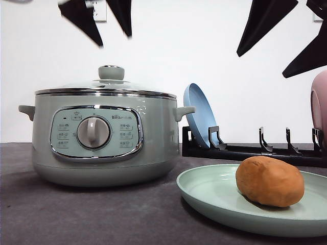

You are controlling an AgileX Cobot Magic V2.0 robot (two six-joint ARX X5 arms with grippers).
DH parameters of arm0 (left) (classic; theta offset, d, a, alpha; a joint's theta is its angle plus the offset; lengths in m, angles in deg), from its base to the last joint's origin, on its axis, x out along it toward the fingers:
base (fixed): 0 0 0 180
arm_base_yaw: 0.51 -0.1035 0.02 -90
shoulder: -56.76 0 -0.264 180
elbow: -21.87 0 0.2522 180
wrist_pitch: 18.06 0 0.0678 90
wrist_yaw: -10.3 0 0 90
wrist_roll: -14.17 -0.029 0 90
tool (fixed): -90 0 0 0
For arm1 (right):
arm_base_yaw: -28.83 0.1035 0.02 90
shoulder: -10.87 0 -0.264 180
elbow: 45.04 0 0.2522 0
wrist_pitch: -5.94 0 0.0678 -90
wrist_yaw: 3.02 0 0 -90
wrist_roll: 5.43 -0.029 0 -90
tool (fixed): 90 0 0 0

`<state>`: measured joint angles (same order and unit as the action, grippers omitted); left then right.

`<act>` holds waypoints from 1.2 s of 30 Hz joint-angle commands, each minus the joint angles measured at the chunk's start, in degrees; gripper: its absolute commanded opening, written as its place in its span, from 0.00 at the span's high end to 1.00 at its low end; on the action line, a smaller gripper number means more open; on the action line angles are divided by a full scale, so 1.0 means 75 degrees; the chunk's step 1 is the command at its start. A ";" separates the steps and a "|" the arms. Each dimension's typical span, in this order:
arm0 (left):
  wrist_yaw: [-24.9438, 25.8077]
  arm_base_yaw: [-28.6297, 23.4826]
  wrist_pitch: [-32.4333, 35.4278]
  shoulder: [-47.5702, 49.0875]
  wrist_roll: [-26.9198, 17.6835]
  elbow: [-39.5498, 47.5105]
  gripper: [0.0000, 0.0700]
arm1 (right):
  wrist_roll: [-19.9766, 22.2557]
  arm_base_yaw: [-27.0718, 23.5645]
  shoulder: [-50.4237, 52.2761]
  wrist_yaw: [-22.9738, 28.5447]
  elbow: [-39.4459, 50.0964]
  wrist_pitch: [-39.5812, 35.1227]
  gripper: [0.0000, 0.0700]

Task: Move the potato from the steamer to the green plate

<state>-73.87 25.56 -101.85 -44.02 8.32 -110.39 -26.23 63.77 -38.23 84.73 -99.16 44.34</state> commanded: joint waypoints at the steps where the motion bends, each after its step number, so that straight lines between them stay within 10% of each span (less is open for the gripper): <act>1: 0.0003 0.0041 -0.0054 0.0216 0.0105 -0.0264 0.27 | 0.0117 0.0073 -0.0029 -0.0109 -0.0131 -0.0043 0.21; 14: 0.0006 0.0041 -0.1136 0.1548 0.0255 -0.0265 0.33 | 0.0114 0.0073 -0.0029 -0.1327 -0.0134 0.0373 0.24; 18: 0.0006 0.0041 -0.1177 0.1643 0.0315 -0.0265 0.88 | 0.0117 0.0073 -0.0029 -0.1329 -0.0134 0.0414 0.71; 20: 0.0006 0.0041 -0.1178 0.1650 0.0330 -0.0265 0.99 | 0.0118 0.0073 -0.0029 -0.1320 -0.0134 0.0414 1.00; 36: 0.0005 0.0041 -0.1092 0.1650 0.0330 -0.0265 0.98 | 0.0117 0.0073 -0.0029 -0.1301 -0.0134 0.0117 1.00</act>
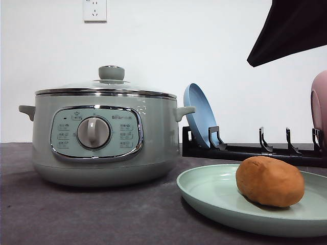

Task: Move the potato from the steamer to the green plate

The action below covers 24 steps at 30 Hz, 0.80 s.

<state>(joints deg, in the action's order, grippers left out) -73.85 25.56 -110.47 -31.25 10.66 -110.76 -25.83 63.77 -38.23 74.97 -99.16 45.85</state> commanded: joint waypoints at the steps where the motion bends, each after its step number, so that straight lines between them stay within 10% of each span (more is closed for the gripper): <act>1: 0.0001 0.0041 0.0058 -0.0052 0.0017 -0.0216 0.98 | 0.0064 0.0073 -0.0029 0.0000 -0.0134 -0.0085 1.00; 14: -0.0003 0.0022 0.0160 -0.0012 -0.0124 -0.0216 0.98 | 0.0064 0.0073 -0.0029 0.0000 -0.0134 -0.0085 1.00; 24: -0.0003 -0.0643 0.2801 0.1247 -0.0216 -0.0100 0.98 | 0.0064 0.0073 -0.0029 0.0000 -0.0134 -0.0085 1.00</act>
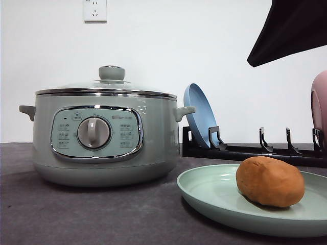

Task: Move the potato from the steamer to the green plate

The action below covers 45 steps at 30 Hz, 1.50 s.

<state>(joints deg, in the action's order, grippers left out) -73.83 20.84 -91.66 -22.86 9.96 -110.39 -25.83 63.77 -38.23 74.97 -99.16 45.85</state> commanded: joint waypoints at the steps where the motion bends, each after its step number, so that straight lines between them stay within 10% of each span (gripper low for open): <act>1: -0.0006 -0.0183 0.0614 0.0354 -0.0122 -0.0071 0.98 | 0.0064 0.0073 -0.0029 0.0000 -0.0134 -0.0085 1.00; 8: -0.0007 -0.1586 0.1967 0.2258 -0.0132 0.1427 0.98 | 0.0064 0.0073 -0.0029 0.0000 -0.0134 -0.0085 1.00; 20: -0.0824 -0.3381 0.5612 0.6486 -0.0370 0.7883 0.98 | 0.0064 0.0073 -0.0029 0.0000 -0.0134 -0.0085 1.00; 45: -0.0823 -0.3559 0.6352 1.0417 -0.0350 1.4535 0.98 | 0.0064 0.0073 -0.0029 0.0000 -0.0134 -0.0085 1.00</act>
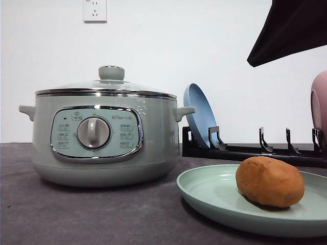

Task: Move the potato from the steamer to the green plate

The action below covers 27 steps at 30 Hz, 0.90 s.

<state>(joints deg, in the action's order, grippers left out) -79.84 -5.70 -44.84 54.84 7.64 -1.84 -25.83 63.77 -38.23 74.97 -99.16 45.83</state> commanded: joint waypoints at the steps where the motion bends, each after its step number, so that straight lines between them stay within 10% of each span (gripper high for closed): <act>1: -0.0023 -0.0020 0.0110 0.0164 -0.0041 0.0192 0.98 | 0.0064 0.0073 -0.0029 0.0000 -0.0134 -0.0082 1.00; 27: -0.0020 -0.0020 0.0291 0.0231 -0.0038 0.1235 0.98 | 0.0064 0.0070 -0.0029 0.0000 -0.0134 -0.0087 1.00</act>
<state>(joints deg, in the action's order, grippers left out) -79.86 -5.70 -42.28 56.48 7.64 6.26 -25.83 63.77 -38.23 74.97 -99.16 45.80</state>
